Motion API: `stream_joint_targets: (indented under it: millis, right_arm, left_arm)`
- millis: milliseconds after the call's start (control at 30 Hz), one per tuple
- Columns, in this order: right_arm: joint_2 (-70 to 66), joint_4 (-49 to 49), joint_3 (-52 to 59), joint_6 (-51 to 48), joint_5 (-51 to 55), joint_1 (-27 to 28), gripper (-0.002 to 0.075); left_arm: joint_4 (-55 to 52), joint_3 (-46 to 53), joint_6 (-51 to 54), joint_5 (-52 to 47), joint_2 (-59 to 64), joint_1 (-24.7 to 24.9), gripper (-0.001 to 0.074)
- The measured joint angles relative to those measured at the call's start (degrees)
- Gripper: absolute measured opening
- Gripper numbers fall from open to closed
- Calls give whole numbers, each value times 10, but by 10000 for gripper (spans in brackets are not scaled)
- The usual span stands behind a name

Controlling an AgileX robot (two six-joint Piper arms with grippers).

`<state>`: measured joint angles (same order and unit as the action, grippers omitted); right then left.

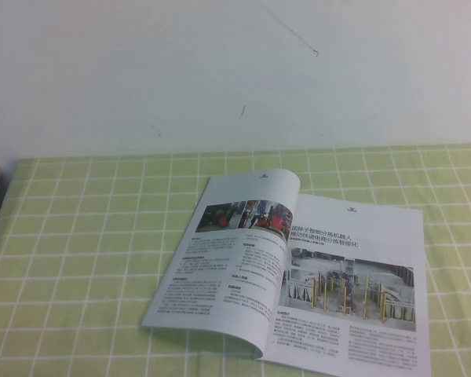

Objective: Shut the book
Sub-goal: 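Close the open booklet and leave it lying on the table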

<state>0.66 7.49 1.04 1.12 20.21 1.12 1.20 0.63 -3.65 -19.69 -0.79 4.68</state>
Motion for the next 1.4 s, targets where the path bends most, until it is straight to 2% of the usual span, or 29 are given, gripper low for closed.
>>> stream_joint_targets:
  millis: [1200, 1400]
  right_arm:
    - [0, 0, 0, 0, 0, 0, -3]
    - [0, 0, 4, 0, -26, 0, -3]
  left_arm:
    - [0, 0, 0, 0, 0, 0, -4]
    - [0, 1, 0, 9, 0, 0, -4]
